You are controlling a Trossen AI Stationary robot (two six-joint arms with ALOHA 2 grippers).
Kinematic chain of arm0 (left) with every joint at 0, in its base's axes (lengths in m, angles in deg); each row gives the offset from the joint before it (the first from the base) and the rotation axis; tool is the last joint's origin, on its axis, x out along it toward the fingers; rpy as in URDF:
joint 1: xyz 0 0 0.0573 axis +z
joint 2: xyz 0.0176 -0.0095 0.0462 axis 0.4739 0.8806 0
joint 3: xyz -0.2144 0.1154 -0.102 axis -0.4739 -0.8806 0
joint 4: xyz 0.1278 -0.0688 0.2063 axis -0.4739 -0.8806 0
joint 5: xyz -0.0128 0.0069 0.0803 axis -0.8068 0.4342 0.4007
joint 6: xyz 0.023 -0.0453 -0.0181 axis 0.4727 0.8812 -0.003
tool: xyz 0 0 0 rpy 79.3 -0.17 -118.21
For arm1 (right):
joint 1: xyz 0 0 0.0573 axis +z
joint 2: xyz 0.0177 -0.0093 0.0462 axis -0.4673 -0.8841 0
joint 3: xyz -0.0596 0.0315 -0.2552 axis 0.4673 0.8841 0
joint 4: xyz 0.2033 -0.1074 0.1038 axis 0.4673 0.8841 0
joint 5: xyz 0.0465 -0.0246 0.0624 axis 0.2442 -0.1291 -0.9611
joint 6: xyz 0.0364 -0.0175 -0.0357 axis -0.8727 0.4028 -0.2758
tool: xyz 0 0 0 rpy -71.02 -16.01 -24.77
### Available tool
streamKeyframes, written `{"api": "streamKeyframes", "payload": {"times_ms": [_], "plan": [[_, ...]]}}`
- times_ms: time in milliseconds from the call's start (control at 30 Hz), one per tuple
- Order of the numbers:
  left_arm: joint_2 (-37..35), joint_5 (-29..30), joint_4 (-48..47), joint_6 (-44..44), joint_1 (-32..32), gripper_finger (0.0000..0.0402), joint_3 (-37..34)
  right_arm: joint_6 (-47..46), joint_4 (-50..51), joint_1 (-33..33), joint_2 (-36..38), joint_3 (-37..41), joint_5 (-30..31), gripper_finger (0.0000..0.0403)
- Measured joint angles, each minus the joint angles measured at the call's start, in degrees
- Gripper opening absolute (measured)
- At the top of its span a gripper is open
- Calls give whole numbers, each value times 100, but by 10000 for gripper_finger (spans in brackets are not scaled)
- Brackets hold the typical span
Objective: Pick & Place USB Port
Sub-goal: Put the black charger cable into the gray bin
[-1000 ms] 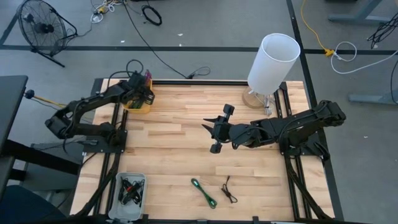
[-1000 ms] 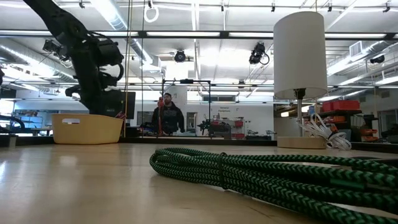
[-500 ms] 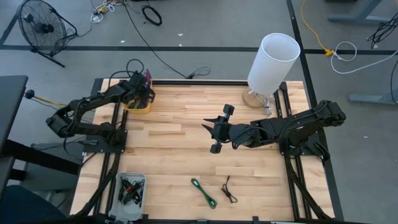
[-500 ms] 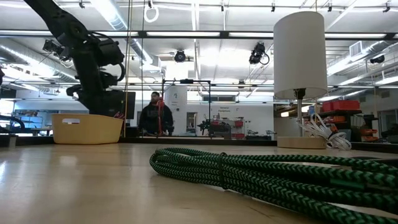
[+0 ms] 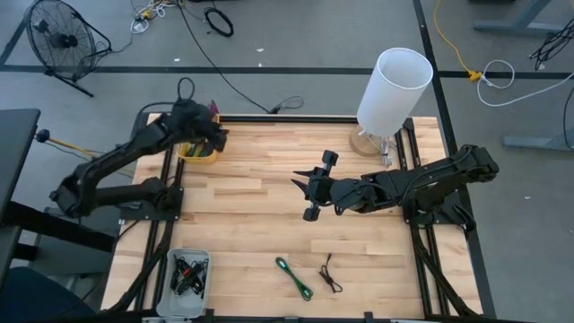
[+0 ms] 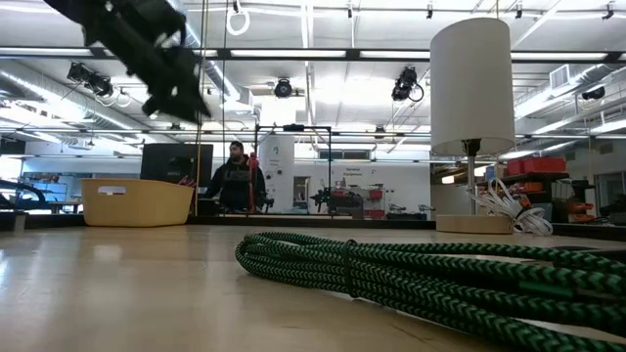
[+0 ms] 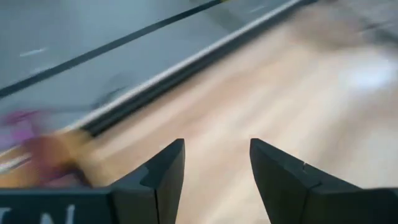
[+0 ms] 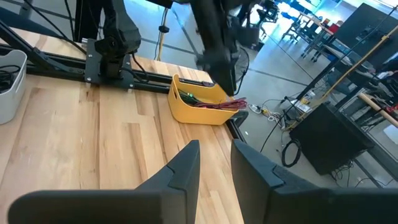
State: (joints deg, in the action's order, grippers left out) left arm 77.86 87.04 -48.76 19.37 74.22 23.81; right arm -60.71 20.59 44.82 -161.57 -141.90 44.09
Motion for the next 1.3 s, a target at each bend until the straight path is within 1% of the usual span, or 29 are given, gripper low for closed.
{"api": "streamKeyframes", "payload": {"times_ms": [133, 200, 267, 367, 467, 567, 700, 833, 900, 933, 1033, 1167, 1300], "plan": [[-666, -1369, 135, 365, -606, 186, 28, -2, -2, -1, 0, 0, -2, 94], [-1006, -1903, 345, 473, -988, 186, 28, -2, -2, -1, 0, 0, -2, 94], [-1277, -2213, 560, 527, -1448, 186, 29, -16, -2, -1, 0, 0, 0, 94], [-1519, -2230, 1075, 690, -2241, 186, 27, -130, -1, -1, 0, 0, -2, 94], [-1547, -1932, 1724, 790, -3108, 186, 27, -151, 1, -1, 0, 0, -4, 94], [-1321, -1346, 2236, 635, -4025, 186, 27, -152, -1, 0, 0, 0, -4, 94], [-617, -189, 2699, 72, -5183, 186, 25, -151, -1, -1, 0, 0, -4, 94], [152, 956, 3369, -649, -5941, 186, 23, -152, 1, 0, 0, 0, -16, 94], [438, 1450, 3634, -911, -6129, 186, 19, -221, 1, -1, 0, 0, -82, 94], [554, 1606, 3780, -998, -6185, 186, 18, -298, -1, -1, 0, 0, -166, 94], [728, 1693, 4091, -1140, -6233, 186, 18, -545, 38, 2, 0, 0, -659, 94], [750, 1699, 4109, -1166, -6222, 186, 18, -991, 238, 15, 0, 0, -1653, 94], [750, 1714, 4108, -1167, -6220, 186, 18, -1836, 689, 146, -9, 0, -2784, 94]]}}
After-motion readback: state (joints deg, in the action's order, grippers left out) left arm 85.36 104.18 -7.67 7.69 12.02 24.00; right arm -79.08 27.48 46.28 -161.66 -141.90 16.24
